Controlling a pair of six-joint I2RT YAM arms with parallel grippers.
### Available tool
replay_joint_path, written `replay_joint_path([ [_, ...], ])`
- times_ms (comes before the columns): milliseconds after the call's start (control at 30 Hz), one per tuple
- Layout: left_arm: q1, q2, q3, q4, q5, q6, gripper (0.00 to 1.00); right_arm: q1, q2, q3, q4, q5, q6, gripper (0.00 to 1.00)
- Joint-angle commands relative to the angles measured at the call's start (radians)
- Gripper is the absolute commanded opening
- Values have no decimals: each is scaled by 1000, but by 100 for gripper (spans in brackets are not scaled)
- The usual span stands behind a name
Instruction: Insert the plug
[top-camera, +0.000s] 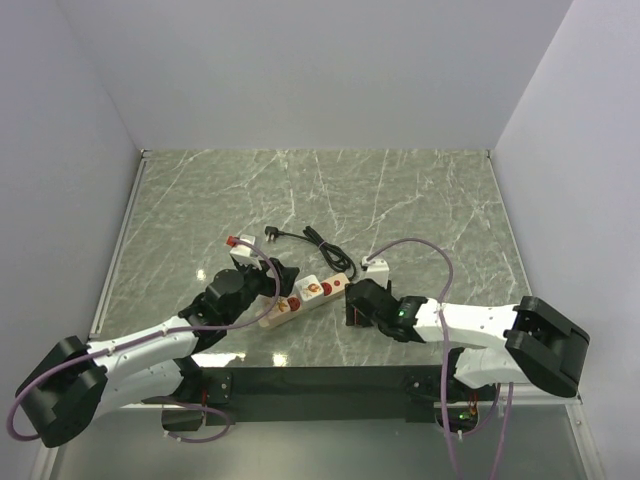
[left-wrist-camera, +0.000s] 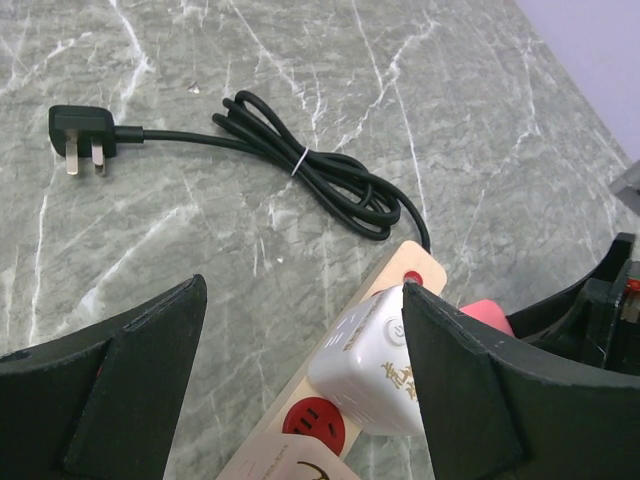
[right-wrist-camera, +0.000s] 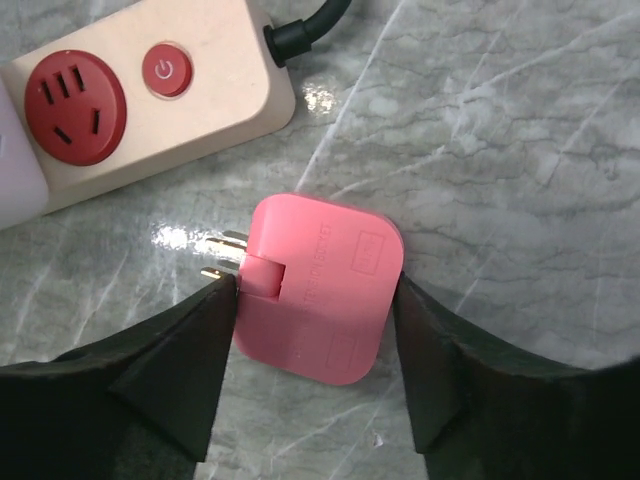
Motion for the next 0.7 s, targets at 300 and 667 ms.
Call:
replay_joint_path([
  [300,5,-52,18,25,38,7,85,76,6,51,-142,31,73,71],
  [667,5,-92,1,15,35,4,85,129,52,95,-203,54,93,79],
])
